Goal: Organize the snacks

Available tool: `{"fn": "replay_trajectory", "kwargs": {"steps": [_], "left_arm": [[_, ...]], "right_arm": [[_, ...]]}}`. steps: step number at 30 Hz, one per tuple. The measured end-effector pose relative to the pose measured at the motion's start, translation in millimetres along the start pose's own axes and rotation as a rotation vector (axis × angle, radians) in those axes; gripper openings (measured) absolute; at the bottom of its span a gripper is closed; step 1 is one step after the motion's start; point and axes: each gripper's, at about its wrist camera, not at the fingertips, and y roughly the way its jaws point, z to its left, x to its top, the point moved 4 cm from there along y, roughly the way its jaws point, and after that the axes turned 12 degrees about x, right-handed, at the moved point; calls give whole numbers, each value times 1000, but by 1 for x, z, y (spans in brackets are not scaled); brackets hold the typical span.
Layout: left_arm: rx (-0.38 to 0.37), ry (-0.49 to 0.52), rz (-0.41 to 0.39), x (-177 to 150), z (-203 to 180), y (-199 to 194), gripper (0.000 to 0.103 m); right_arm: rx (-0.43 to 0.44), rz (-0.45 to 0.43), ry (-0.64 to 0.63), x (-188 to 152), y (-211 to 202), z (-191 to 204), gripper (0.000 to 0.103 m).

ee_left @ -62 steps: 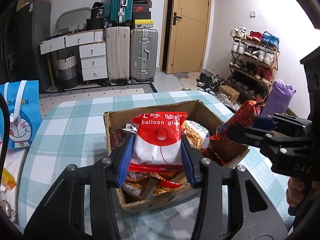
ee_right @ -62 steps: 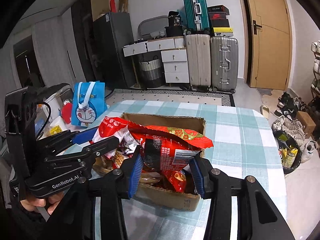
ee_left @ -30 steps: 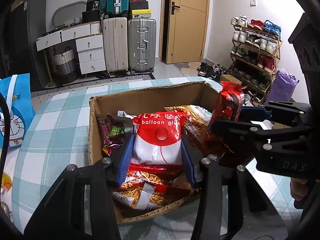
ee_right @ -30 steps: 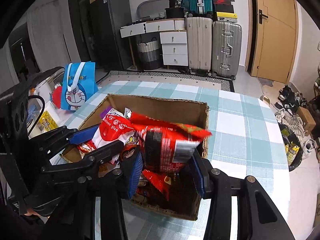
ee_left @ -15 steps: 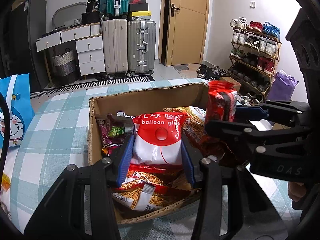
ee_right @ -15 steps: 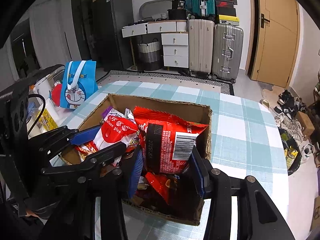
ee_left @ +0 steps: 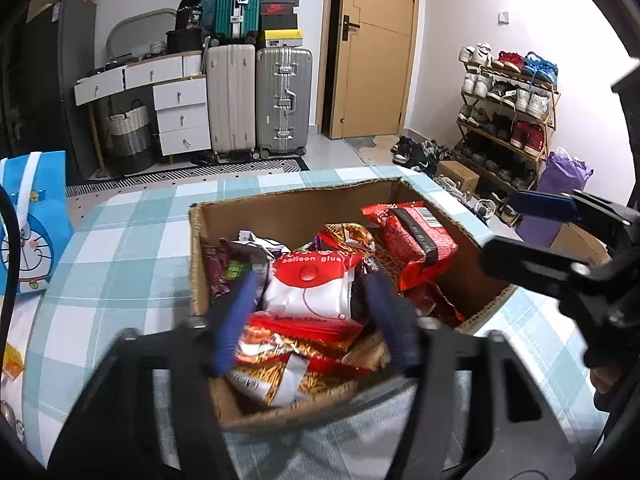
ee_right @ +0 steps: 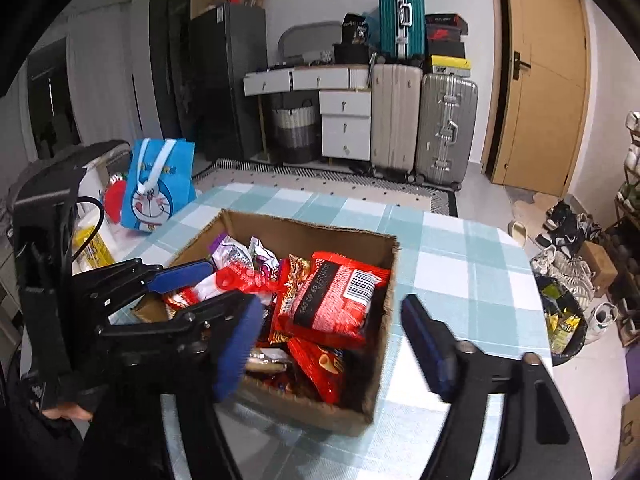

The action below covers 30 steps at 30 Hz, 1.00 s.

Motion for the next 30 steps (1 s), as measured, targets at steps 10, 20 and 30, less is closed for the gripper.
{"fn": "replay_trajectory", "kwargs": {"steps": [10, 20, 30], "left_arm": [[14, -41, -87, -16, 22, -72, 102], [62, -69, -113, -53, 55, -115, 102], [72, -107, -134, -79, 55, -99, 102]], "right_arm": [[65, -156, 65, -24, -50, -2, 102], [126, -232, 50, -62, -60, 22, 103], [118, -274, 15, -83, -53, 32, 103]]}}
